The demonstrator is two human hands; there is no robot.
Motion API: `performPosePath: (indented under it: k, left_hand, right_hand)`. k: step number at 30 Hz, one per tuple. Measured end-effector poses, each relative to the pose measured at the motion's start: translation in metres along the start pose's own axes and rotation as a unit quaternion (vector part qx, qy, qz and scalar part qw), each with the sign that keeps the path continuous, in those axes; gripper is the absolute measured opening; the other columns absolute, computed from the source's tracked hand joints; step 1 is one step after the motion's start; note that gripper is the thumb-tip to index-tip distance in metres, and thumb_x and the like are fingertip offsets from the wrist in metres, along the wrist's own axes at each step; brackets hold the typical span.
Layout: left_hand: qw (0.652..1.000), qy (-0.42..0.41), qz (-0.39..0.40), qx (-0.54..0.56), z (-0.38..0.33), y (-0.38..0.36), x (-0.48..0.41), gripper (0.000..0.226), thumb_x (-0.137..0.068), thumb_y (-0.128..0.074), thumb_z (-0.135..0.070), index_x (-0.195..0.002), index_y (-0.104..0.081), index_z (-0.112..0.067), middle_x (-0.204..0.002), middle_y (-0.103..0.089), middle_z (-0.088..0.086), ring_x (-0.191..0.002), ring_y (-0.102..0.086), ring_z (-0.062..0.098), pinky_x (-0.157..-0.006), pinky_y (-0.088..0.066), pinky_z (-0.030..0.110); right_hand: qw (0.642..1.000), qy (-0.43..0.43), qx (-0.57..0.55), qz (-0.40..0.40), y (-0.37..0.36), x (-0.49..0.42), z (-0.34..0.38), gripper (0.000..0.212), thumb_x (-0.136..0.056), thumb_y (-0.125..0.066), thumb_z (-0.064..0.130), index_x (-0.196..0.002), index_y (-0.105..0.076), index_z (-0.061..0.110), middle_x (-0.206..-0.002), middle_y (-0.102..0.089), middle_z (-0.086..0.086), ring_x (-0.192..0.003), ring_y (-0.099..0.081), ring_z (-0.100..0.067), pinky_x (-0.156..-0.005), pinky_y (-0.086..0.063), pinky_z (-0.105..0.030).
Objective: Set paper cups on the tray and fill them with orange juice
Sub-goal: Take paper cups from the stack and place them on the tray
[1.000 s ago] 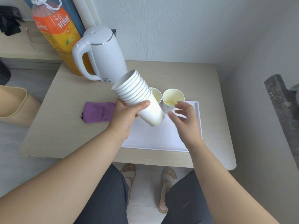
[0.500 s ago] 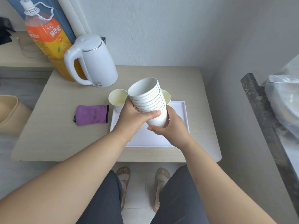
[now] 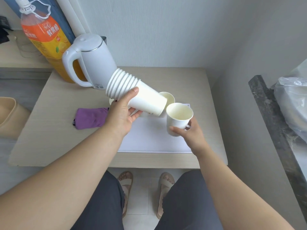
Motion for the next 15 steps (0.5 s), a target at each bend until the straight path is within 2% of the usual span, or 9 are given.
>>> performPosePath:
  k: [5,9,13,15]
  left_hand:
    - [1.0,-0.006,-0.008,-0.018,0.001,0.014,-0.008,0.044,-0.084,-0.069,-0.019,-0.126,-0.056,-0.018,-0.117,-0.065,-0.001,-0.104,-0.065,0.016,-0.076,-0.056,0.031]
    - [0.999,-0.017,-0.006,-0.035,-0.002,0.024,-0.014,0.043,-0.077,-0.075,-0.02,-0.117,-0.059,-0.022,-0.109,-0.068,-0.006,-0.104,-0.065,0.014,-0.072,-0.055,0.028]
    - [0.999,-0.027,-0.006,-0.04,-0.003,0.032,-0.019,0.05,-0.065,-0.076,-0.022,-0.112,-0.06,-0.025,-0.108,-0.069,-0.007,-0.103,-0.066,0.012,-0.071,-0.055,0.028]
    - [0.999,-0.029,-0.008,-0.043,-0.002,0.035,-0.022,0.05,-0.063,-0.075,-0.023,-0.111,-0.06,-0.025,-0.109,-0.069,-0.007,-0.105,-0.065,0.012,-0.073,-0.055,0.029]
  right_hand:
    - [0.996,-0.01,-0.035,-0.08,0.027,-0.038,-0.011,0.067,-0.072,-0.081,0.013,-0.128,-0.045,0.019,-0.124,-0.058,-0.001,-0.114,-0.056,-0.017,-0.084,-0.046,-0.023]
    - [0.992,-0.012,0.013,-0.124,0.041,-0.062,-0.018,0.078,-0.054,-0.083,0.035,-0.123,-0.05,0.021,-0.117,-0.063,-0.001,-0.111,-0.059,-0.019,-0.095,-0.051,-0.043]
    - [0.991,-0.017,0.012,-0.131,0.039,-0.07,-0.022,0.076,-0.057,-0.081,0.024,-0.125,-0.048,0.019,-0.118,-0.061,0.0,-0.111,-0.058,-0.017,-0.091,-0.048,-0.031]
    - [0.991,-0.022,0.025,-0.127,0.036,-0.075,-0.027,0.073,-0.061,-0.083,0.02,-0.124,-0.047,0.02,-0.117,-0.06,0.002,-0.113,-0.057,-0.017,-0.09,-0.047,-0.03]
Point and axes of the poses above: each hand's wrist, its own x-axis away from the middle knuckle, its own y-axis out of the back of the hand, z = x × y, the point moved 10 cm from there along -x, towards the middle knuckle
